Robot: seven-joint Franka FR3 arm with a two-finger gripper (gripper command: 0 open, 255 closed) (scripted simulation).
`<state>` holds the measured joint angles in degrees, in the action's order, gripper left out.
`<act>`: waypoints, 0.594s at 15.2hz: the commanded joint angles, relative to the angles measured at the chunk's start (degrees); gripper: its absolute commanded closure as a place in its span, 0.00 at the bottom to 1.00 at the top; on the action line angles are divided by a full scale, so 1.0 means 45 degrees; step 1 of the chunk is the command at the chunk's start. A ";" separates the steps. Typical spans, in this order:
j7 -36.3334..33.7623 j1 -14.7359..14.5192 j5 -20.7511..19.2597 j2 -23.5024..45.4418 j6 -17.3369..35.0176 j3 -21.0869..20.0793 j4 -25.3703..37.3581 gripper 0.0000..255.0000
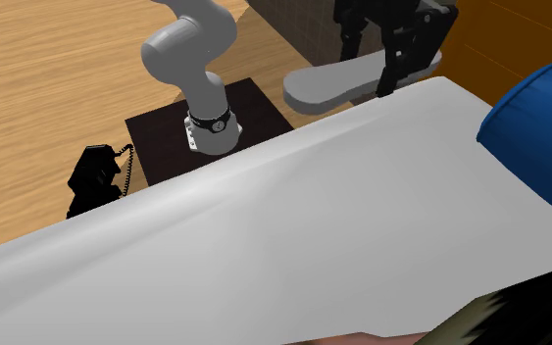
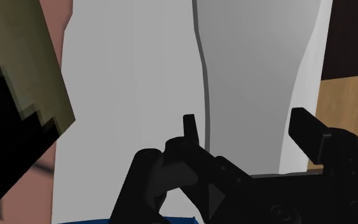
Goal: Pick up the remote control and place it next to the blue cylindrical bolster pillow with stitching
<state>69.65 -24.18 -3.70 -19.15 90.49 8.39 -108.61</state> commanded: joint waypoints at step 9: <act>-0.2953 -0.1095 0.0591 0.1136 -0.0147 -0.1948 0.1189 1.00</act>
<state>57.65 -28.66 -1.24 -14.68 90.06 0.40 -104.14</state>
